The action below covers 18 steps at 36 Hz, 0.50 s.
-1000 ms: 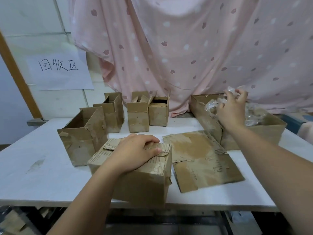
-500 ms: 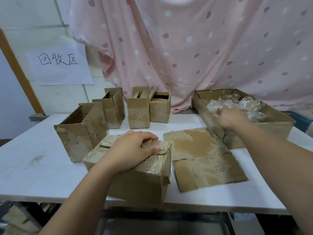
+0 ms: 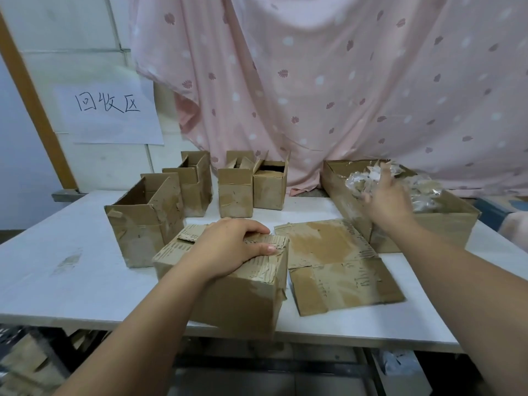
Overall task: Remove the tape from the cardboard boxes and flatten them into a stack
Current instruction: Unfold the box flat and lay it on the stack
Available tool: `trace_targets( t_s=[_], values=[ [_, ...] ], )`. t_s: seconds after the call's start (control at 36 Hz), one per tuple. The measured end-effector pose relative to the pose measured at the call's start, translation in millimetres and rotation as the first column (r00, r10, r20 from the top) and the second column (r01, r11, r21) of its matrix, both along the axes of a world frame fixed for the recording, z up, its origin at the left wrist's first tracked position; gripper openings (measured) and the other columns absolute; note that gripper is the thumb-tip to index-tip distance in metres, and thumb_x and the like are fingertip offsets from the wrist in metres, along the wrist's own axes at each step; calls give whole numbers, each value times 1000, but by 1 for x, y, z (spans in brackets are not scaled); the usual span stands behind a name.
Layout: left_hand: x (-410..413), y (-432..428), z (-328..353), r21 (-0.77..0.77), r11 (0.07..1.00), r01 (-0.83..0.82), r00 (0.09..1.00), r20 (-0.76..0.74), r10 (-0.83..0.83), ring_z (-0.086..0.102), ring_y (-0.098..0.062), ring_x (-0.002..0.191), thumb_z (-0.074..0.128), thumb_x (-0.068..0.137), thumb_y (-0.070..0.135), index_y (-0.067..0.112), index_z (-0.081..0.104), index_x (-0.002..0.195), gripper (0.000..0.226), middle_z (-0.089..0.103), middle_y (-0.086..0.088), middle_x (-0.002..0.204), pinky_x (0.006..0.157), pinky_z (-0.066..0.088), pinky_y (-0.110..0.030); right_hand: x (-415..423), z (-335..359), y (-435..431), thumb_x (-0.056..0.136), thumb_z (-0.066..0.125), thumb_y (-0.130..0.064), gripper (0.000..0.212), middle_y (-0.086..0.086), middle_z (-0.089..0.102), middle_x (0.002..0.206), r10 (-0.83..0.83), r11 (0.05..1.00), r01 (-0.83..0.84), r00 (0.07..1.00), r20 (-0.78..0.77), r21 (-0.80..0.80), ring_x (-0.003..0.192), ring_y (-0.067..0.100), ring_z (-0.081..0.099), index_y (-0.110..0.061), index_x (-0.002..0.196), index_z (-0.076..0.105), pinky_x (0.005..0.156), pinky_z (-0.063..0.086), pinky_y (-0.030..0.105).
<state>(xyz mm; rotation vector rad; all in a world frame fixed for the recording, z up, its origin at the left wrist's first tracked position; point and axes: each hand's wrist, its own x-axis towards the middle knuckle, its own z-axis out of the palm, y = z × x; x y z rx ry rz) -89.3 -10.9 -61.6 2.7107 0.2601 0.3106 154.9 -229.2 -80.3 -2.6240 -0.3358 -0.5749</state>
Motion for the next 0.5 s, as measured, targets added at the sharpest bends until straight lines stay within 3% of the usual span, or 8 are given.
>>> trace_targets(
  t_s=[0.06, 0.11, 0.19, 0.25, 0.33, 0.42, 0.44, 0.5],
  values=[
    [0, 0, -1, 4, 1000, -15, 1000, 15, 15, 49, -11, 119, 61, 78, 60, 40, 61, 120, 46, 60, 13, 126, 96, 40, -29, -4, 0, 1, 89, 57, -28, 65, 25, 34, 139, -80, 994, 89, 990, 119, -68, 125, 41, 32, -14, 145, 27, 104, 28, 50],
    [0, -1, -1, 28, 999, -29, 999, 27, 28, 50, -11, 119, 59, 80, 59, 39, 61, 120, 45, 60, 13, 126, 93, 40, -28, -17, 5, 7, 87, 60, -27, 54, 22, 34, 138, -68, 997, 75, 972, 223, -21, 126, 38, 30, -14, 137, 42, 103, 25, 51],
    [-2, -5, 0, 106, 994, -39, 998, 53, 33, 51, -12, 117, 53, 85, 58, 39, 62, 119, 40, 62, 14, 124, 87, 42, -27, -40, 15, 27, 89, 53, -24, 43, 13, 41, 131, 116, 987, -135, 975, 188, 92, 125, 31, 32, -17, 132, 48, 104, 28, 45],
    [-3, -7, 0, 149, 988, -36, 996, 83, 24, 54, -12, 111, 48, 89, 57, 39, 65, 113, 34, 65, 14, 118, 83, 44, -28, -64, 21, 44, 92, 51, -24, 36, 6, 48, 123, 288, 934, -313, 944, 159, 172, 116, 22, 43, -19, 128, 51, 95, 37, 35],
    [-2, -8, 0, 237, 970, -48, 993, 114, 21, 57, -13, 105, 41, 91, 57, 38, 66, 112, 37, 68, 10, 111, 85, 40, -27, -111, 27, 62, 94, 52, -26, 24, -7, 58, 109, 544, 803, -556, 831, 115, 216, 91, 5, 53, -21, 117, 58, 78, 46, 22],
    [1, -8, -5, 249, 965, -84, 983, 178, 40, 53, -13, 114, 42, 92, 53, 33, 59, 122, 39, 64, 10, 117, 110, 17, -33, -149, 22, 73, 87, 59, -23, 28, -11, 58, 115, 764, 623, -724, 644, -35, 297, 104, 0, 52, -31, 114, 60, 89, 42, 20],
    [2, -7, -7, 234, 966, -109, 972, 228, 54, 49, -13, 117, 46, 92, 49, 32, 59, 122, 37, 61, 10, 116, 110, 13, -34, -157, 19, 76, 83, 61, -22, 35, -12, 56, 119, 809, 574, -746, 581, -90, 337, 110, -1, 49, -37, 115, 57, 91, 41, 21],
    [3, -5, -10, 171, 971, -165, 930, 355, 95, 41, -14, 110, 55, 89, 45, 28, 65, 115, 33, 48, 7, 105, 98, 17, -30, -168, 11, 78, 76, 60, -15, 55, -10, 51, 125, 859, 502, -736, 482, -169, 455, 118, 2, 46, -46, 120, 49, 93, 44, 26]
  ],
)
